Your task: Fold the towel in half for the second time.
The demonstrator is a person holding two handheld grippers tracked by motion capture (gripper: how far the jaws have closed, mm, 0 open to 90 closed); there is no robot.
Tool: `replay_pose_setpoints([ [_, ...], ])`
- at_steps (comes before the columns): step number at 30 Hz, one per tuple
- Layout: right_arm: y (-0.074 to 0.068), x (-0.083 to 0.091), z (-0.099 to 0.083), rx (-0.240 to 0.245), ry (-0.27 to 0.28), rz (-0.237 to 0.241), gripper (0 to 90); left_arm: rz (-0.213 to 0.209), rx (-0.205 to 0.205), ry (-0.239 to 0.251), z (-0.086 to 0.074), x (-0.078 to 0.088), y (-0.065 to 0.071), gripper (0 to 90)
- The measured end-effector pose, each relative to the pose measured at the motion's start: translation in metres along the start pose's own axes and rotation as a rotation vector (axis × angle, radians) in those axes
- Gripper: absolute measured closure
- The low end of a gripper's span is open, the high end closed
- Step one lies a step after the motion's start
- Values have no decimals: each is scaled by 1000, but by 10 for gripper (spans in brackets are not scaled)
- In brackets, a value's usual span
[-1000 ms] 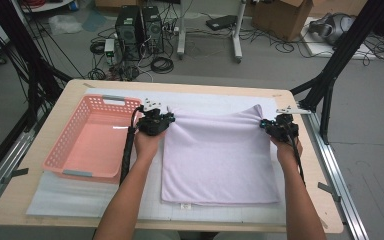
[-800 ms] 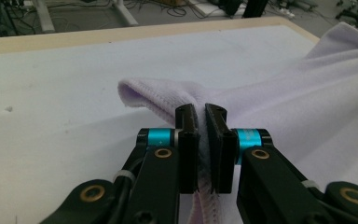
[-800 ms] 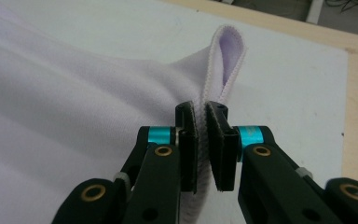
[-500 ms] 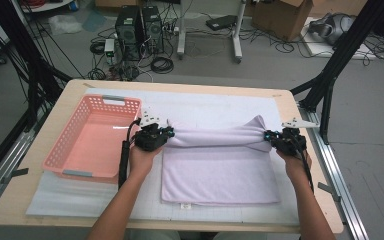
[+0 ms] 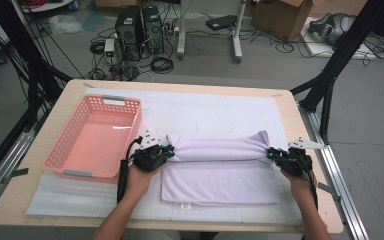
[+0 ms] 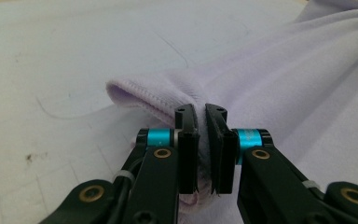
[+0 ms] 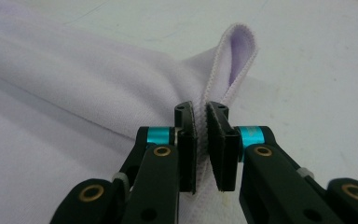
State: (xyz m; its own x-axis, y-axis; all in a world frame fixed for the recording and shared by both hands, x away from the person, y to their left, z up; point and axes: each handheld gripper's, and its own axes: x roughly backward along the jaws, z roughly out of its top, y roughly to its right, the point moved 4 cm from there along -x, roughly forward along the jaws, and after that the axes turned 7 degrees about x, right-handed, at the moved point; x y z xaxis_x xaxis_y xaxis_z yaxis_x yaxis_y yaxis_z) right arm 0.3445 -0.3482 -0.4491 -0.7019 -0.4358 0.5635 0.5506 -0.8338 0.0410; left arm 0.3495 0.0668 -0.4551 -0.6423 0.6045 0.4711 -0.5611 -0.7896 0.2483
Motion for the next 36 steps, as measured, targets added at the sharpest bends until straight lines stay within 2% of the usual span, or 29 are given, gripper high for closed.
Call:
replay_pose_setpoints([
  [3,-2,-2,-4,-11,-21,6,806,-7,13,-16,-3,-2,-4,809],
  [4,-1,-4,-3,-13,-25,4,786,-6,38,-14,-1,-4,-7,768],
  [6,2,-4,0,-37,-23,2,712,9,50,-16,1,-4,-10,571],
  [7,2,-4,0,-37,-23,2,712,12,71,-13,5,-5,-11,571],
  [9,8,-4,11,-68,-8,-15,594,15,100,-5,13,-7,-15,475],
  [10,8,-4,11,-68,-8,-15,594,21,109,-7,17,-9,-17,475],
  [12,17,-6,24,-94,-8,-34,517,30,138,-5,30,-17,-23,443],
  [15,20,-10,34,-105,-12,-35,493,48,140,-14,36,-24,-27,440],
  [17,24,-23,45,-107,-68,-37,466,64,145,-59,38,-38,-33,436],
  [18,24,-23,45,-107,-68,-37,466,64,145,-59,38,-38,-33,436],
  [19,25,-28,47,-104,-90,-38,462,71,151,-77,37,-42,-36,436],
  [20,26,-40,51,-103,-139,-40,454,77,182,-98,34,-48,-40,441],
  [22,28,-51,50,-110,-193,-46,469,84,193,-122,30,-52,-44,457],
  [24,30,-60,48,-103,-227,-44,529,78,194,-136,28,-54,-44,505],
  [25,31,-63,46,-103,-240,-46,555,69,181,-148,25,-56,-45,538],
  [26,31,-63,46,-103,-240,-46,555,69,181,-148,25,-56,-45,584],
  [27,32,-66,44,-109,-253,-41,602,52,180,-157,25,-55,-44,584],
  [28,33,-69,40,-110,-288,-37,766,33,187,-163,25,-55,-44,796],
  [29,33,-68,40,-94,-284,-36,866,38,182,-160,26,-54,-44,827],
  [31,33,-64,43,-70,-261,-59,869,41,167,-134,28,-49,-42,838],
  [33,32,-57,46,-16,-249,-84,872,34,162,-116,30,-45,-41,842],
  [36,29,-46,51,13,-213,-92,873,24,137,-73,35,-35,-35,843],
])
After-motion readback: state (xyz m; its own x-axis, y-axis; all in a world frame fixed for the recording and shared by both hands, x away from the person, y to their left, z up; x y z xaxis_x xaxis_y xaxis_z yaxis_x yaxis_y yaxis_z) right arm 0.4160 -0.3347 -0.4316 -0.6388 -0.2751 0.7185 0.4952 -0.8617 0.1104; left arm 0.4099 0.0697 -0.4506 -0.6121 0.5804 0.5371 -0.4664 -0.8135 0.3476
